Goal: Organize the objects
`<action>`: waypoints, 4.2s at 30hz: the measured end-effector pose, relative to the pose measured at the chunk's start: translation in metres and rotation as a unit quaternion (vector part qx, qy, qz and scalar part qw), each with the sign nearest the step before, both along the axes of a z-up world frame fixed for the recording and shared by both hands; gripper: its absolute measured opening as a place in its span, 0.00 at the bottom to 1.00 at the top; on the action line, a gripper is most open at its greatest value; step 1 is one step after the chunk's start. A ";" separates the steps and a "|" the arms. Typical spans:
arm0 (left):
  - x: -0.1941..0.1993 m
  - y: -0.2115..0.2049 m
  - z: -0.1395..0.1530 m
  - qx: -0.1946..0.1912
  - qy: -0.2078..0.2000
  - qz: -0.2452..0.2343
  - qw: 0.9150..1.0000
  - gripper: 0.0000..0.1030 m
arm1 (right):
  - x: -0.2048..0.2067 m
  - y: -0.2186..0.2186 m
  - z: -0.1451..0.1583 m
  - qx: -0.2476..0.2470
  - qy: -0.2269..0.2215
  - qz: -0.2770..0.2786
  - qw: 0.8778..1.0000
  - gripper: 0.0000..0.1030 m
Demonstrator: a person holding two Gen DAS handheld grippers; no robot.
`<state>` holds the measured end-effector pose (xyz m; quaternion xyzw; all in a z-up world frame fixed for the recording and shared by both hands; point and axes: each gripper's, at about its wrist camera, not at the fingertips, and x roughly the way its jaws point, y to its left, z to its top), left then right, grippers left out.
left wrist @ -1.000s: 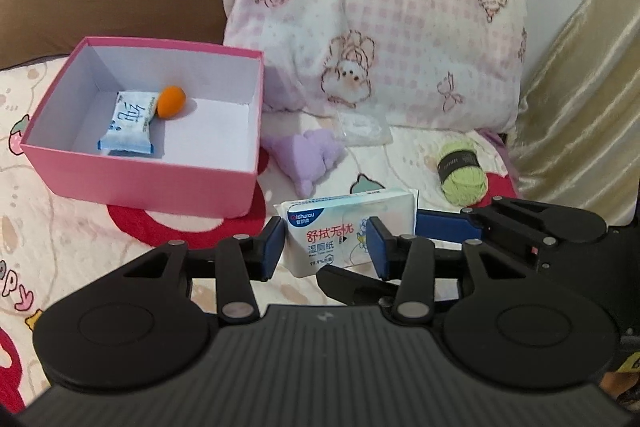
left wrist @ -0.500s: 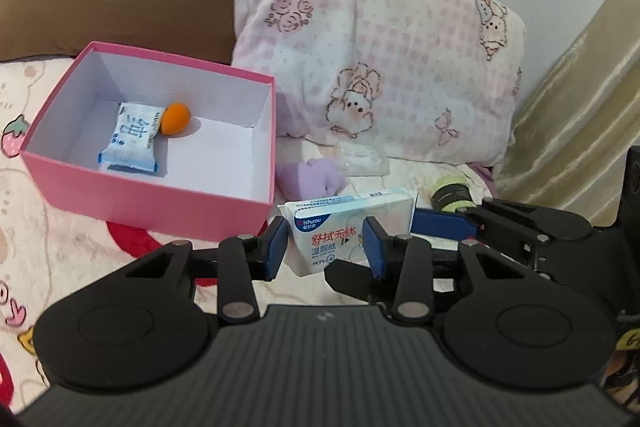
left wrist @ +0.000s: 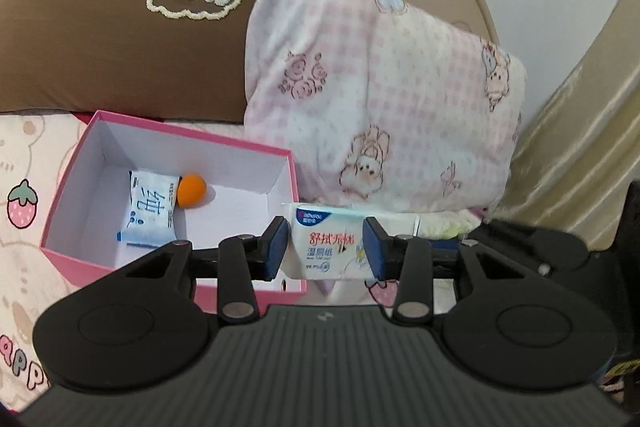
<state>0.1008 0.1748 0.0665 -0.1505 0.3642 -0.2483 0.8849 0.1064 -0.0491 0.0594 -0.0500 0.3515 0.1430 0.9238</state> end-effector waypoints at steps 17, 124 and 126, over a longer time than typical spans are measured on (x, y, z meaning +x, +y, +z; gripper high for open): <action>0.043 0.067 -0.045 -0.045 0.017 0.006 0.999 0.38 | 0.065 0.021 -0.031 0.027 0.011 -0.007 1.000 0.50; 0.005 0.038 -0.024 0.110 0.079 0.119 0.984 0.67 | 0.049 0.013 -0.042 0.027 0.061 -0.004 0.998 0.57; -0.004 0.033 -0.017 0.118 0.080 0.119 0.983 0.69 | 0.038 0.012 -0.041 0.037 0.055 -0.002 0.998 0.57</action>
